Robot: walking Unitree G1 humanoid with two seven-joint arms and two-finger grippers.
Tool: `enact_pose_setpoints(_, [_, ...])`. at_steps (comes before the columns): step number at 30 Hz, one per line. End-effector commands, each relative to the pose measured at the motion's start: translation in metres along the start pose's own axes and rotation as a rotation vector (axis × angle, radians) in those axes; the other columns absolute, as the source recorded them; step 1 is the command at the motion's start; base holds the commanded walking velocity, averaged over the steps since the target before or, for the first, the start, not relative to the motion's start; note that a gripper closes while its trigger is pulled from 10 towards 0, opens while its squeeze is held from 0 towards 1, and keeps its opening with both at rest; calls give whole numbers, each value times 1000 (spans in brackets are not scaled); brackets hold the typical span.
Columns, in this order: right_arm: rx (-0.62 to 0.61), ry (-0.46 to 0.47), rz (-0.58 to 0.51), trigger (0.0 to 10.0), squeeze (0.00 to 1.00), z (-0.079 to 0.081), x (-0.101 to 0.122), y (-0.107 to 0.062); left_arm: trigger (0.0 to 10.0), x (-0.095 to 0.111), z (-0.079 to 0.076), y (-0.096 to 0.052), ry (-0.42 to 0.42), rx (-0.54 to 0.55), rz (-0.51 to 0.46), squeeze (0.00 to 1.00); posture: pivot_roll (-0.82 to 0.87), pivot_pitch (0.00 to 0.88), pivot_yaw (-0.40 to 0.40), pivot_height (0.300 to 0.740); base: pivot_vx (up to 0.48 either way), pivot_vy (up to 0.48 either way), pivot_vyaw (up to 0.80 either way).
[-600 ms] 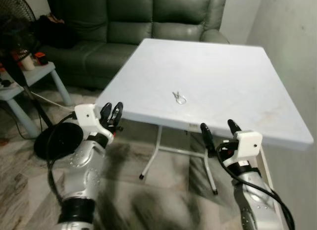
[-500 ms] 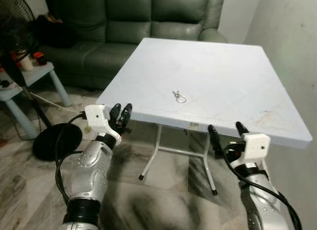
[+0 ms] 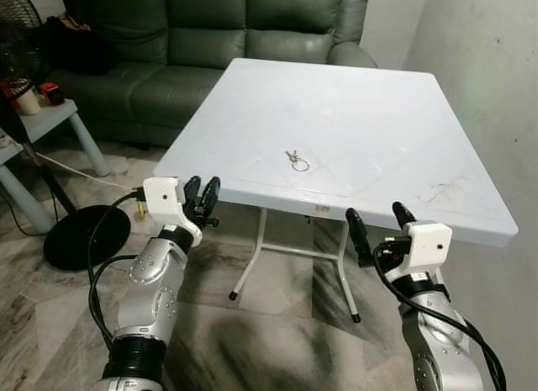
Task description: Hang keys on a hook
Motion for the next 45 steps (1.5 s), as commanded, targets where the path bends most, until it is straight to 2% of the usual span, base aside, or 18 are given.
enact_pose_setpoints(1, [5, 6, 5, 10000, 0, -1, 0, 2, 10000, -1, 3, -1, 18, 9, 14, 0, 33, 0, -11, 740, 0, 0, 0])
enact_pose_setpoints(10, [7, 5, 4, 10000, 0, -1, 0, 3, 10000, -2, 3, 0, 13, 9, 23, 0, 31, 0, -7, 740, 100, 0, 0])
enact_pose_setpoints(37, [-5, 12, -1, 10000, 0, -1, 0, 2, 10000, -2, 0, 4, -3, -9, 30, 0, 26, 0, 5, 740, 346, 328, 0])
enact_pose_setpoints(45, [-7, 12, 0, 10000, 0, -2, 0, 2, 10000, -2, 0, 4, 24, -15, 28, 0, 27, 0, 5, 740, 368, 216, 0])
Point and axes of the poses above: a point about 5 cm out from each wrist's last joint towards the gripper, its own y axis pointing out of the wrist towards the gripper, its own x axis along the axis of the wrist's last joint, z = x × y, the point moved 1 cm from there along y, pointing out of the wrist towards the gripper, and after that the axes turned 5 degrees about -y, right-handed, at the moved point
